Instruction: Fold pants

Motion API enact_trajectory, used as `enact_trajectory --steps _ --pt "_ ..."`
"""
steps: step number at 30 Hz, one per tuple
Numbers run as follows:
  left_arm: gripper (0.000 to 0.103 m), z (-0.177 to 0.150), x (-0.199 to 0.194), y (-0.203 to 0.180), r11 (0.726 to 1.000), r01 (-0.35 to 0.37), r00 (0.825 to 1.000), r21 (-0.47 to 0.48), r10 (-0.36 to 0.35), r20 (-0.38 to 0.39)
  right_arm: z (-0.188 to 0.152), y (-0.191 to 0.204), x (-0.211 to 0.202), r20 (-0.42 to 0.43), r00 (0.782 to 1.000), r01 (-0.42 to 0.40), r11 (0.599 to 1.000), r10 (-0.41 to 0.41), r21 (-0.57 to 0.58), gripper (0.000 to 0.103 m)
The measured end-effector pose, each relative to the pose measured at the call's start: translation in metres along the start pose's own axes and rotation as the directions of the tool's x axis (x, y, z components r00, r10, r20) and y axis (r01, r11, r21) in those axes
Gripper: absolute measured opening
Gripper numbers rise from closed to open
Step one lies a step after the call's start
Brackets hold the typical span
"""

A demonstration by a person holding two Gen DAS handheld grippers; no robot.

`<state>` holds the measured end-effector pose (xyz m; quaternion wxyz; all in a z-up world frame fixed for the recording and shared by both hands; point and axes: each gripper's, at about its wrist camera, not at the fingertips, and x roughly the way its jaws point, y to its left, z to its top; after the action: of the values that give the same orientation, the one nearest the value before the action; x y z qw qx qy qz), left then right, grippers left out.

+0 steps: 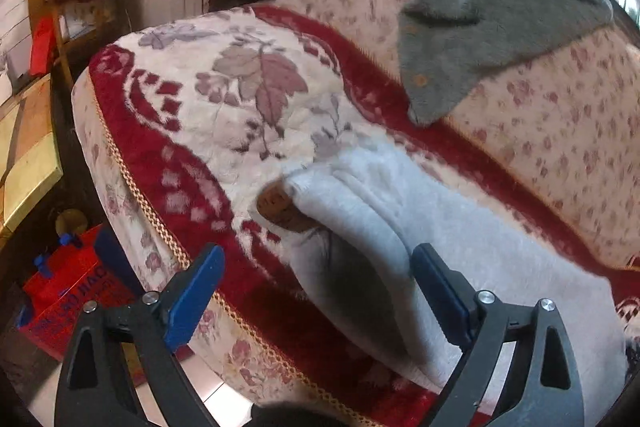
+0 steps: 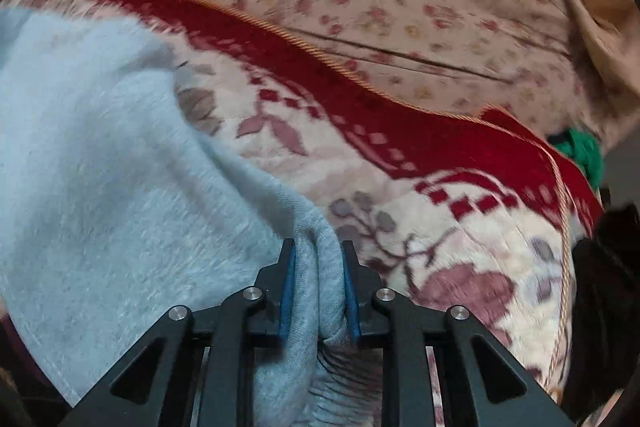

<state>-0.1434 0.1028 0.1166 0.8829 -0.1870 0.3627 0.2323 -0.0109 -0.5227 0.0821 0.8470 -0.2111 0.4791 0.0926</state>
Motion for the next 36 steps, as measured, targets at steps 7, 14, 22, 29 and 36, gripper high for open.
enact_trajectory --steps 7,14,22,29,36 --pt "0.094 0.012 -0.034 -0.046 0.984 0.164 0.978 0.071 -0.172 0.122 -0.013 -0.008 0.032 -0.024 1.0 0.003 0.987 0.001 0.159 0.027" --pt "0.094 0.008 -0.022 -0.069 0.977 0.198 0.973 0.085 -0.206 0.101 0.007 -0.004 -0.016 0.014 0.992 0.118 0.958 -0.126 0.262 0.071" --pt "0.094 -0.005 0.001 0.035 0.951 0.214 0.977 -0.223 -0.205 0.062 0.064 0.087 -0.008 0.168 0.887 -0.461 0.83 0.43 0.313 0.083" --pt "0.095 -0.003 0.03 0.057 0.815 0.427 0.894 -0.391 -0.445 0.05 0.134 0.162 0.028 0.17 0.843 -0.538 0.805 0.511 0.249 0.083" --pt "0.095 0.014 0.083 0.037 0.809 0.401 0.894 -0.43 -0.448 -0.009 0.129 0.16 0.065 0.131 0.867 -0.497 0.812 0.481 0.306 0.082"
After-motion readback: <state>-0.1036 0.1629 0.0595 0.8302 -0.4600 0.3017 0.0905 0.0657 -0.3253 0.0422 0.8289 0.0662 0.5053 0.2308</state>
